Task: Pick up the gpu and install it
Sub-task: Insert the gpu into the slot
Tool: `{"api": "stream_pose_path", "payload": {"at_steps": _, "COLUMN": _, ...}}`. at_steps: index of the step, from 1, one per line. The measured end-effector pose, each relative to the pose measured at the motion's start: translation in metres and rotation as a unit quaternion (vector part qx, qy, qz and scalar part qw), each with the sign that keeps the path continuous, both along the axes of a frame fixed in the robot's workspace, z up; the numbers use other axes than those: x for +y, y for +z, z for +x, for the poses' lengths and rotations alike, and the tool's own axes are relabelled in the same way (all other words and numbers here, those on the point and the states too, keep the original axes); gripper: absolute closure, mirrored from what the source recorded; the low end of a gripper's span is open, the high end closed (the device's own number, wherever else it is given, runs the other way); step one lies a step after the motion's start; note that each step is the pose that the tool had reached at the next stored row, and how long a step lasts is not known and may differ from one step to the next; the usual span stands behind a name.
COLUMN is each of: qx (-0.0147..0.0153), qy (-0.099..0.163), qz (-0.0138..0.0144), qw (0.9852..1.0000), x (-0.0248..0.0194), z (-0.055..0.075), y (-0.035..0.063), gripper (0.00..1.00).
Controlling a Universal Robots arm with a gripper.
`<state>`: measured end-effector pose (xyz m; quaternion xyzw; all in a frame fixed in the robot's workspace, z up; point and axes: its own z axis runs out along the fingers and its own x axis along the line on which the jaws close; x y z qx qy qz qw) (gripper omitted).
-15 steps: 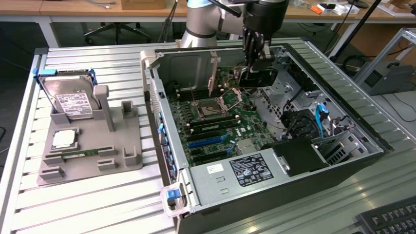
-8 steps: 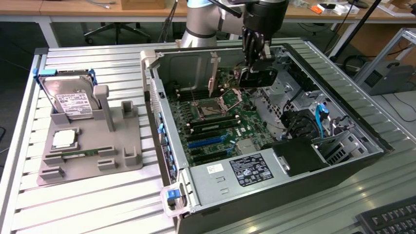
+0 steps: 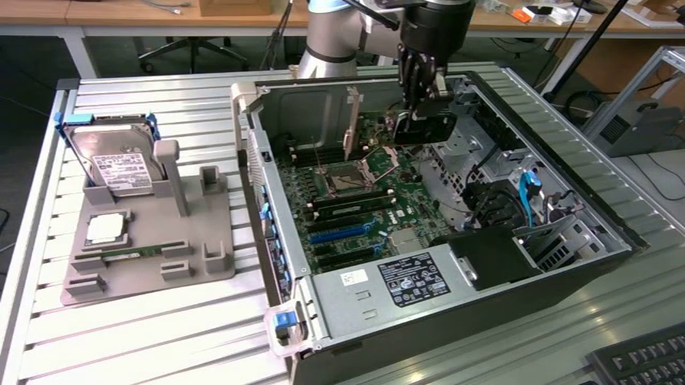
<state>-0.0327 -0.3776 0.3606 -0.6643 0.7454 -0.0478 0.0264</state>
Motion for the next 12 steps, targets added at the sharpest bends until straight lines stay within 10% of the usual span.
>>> {"api": "stream_pose_path", "payload": {"at_steps": 12, "qx": 0.0, "qy": 0.017, "qz": -0.0037, "qw": 0.9998, "x": 0.0, "z": 0.0, "y": -0.0011, "gripper": 0.73}}
